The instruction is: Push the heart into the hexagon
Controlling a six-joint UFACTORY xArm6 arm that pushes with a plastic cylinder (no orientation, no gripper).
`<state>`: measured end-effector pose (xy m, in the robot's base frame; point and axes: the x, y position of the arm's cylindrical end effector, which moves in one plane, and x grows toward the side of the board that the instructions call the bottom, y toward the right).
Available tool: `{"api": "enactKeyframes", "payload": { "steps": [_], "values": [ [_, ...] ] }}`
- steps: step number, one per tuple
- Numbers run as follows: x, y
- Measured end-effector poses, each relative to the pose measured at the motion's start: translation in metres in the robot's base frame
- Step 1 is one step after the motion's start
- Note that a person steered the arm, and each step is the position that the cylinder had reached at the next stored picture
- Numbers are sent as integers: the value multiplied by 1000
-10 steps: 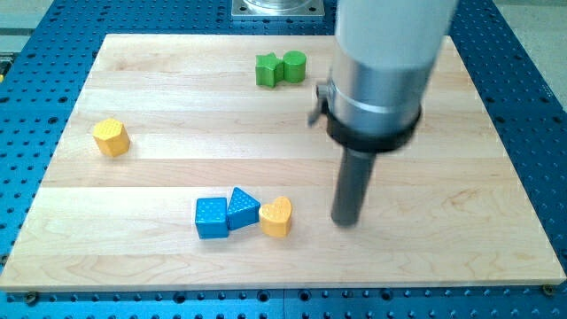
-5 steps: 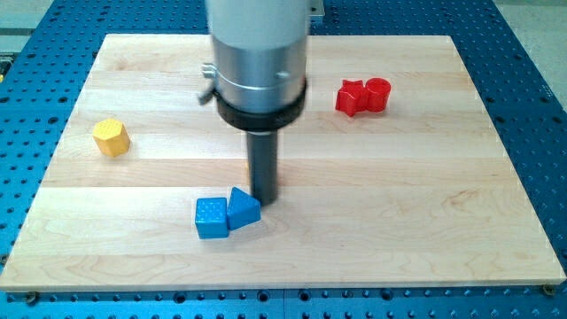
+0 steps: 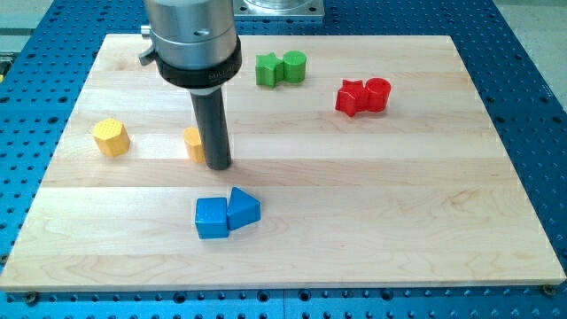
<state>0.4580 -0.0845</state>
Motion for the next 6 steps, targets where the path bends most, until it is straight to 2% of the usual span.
{"api": "enactKeyframes", "payload": {
  "steps": [1, 3, 5, 6],
  "values": [
    [-21, 16],
    [-28, -51],
    [-25, -84],
    [27, -58]
  ]
}}
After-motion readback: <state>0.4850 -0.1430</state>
